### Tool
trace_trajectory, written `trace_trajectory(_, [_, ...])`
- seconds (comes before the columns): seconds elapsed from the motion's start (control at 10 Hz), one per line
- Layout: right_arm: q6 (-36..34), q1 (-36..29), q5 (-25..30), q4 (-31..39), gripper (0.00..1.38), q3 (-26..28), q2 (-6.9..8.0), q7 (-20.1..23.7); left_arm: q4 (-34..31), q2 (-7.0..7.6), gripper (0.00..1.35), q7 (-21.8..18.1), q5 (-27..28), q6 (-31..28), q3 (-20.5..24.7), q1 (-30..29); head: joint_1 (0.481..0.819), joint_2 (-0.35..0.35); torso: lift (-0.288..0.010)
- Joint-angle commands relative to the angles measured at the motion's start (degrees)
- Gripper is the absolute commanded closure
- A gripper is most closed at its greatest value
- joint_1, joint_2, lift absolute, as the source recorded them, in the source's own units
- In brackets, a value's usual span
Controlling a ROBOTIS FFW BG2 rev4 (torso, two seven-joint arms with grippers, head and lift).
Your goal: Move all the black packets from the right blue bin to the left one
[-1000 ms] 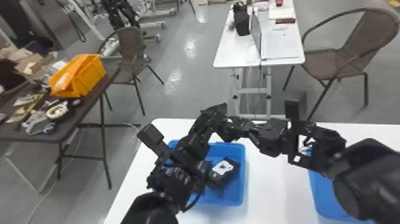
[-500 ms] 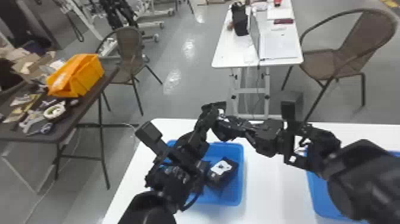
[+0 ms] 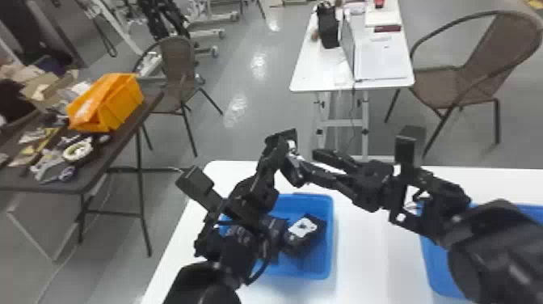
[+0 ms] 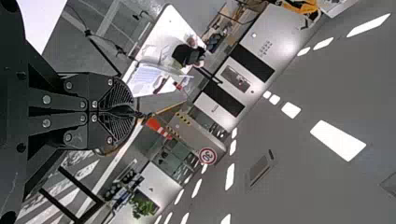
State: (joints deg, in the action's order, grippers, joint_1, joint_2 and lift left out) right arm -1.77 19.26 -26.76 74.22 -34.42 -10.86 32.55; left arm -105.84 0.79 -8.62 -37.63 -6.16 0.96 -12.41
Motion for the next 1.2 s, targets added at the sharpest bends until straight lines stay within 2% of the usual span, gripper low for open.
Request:
trace_trajectory(0.0, [-1.0, -4.2, 3.1, 3.3, 0.08, 6.8, 1.11, -0.2, 1.0, -0.7, 1.22, 0.0, 2.8, -0.1, 1.9, -0.2, 0.695, 0.277, 0.0])
trace_trajectory(0.1, [-1.5, -7.8, 7.0, 6.7, 0.18, 12.4, 2.25, -0.9, 2.5, -0.94, 1.22, 0.0, 8.1, 1.0, 3.1, -0.3, 0.695, 0.273, 0.0])
trace_trajectory(0.2, [-2.5, -11.0, 10.0, 9.3, 0.23, 17.2, 3.39, -2.0, 5.2, -0.94, 1.22, 0.0, 14.3, 4.9, 3.9, -0.6, 0.695, 0.261, 0.0])
trace_trajectory(0.3, [-3.4, -13.4, 11.5, 10.5, 0.25, 21.5, 4.54, -2.4, 10.1, -0.94, 1.22, 1.1, 21.4, 12.9, 3.9, -0.9, 0.695, 0.246, 0.0])
trace_trajectory(0.4, [-3.4, -15.0, 11.6, 11.4, 0.25, 24.4, 4.71, -2.5, 15.3, -0.94, 1.22, 3.3, 26.5, 20.9, 3.6, -1.0, 0.695, 0.234, 0.0])
trace_trajectory(0.6, [-6.9, -17.9, 13.0, 14.8, 0.24, 28.2, 4.71, -5.4, 18.7, -0.94, 1.21, 3.9, 33.3, 24.9, 4.8, -1.5, 0.695, 0.209, 0.0])
trace_trajectory(0.7, [-6.9, -19.0, 13.0, 15.9, 0.24, 30.1, 4.62, -5.4, 20.2, -0.94, 0.92, 3.9, 28.9, 27.1, 3.2, -1.6, 0.695, 0.193, 0.0])
trace_trajectory(0.8, [-6.8, -20.4, 13.3, 16.9, 0.24, 31.6, 4.36, -5.4, 20.8, -0.94, 0.42, 3.9, 26.5, 29.5, 2.7, -1.7, 0.695, 0.171, 0.0])
trace_trajectory(0.9, [-6.8, -22.3, 14.0, 18.2, 0.24, 33.3, 4.01, -5.7, 20.2, -0.94, 0.09, 3.7, 25.8, 29.0, 2.3, -2.2, 0.695, 0.15, 0.0])
trace_trajectory(1.1, [-5.2, -28.2, 19.2, 24.0, 0.24, 37.1, 4.01, -8.2, 16.9, -0.94, 0.09, 3.6, 25.2, 30.9, 1.6, -3.9, 0.695, 0.116, 0.0])
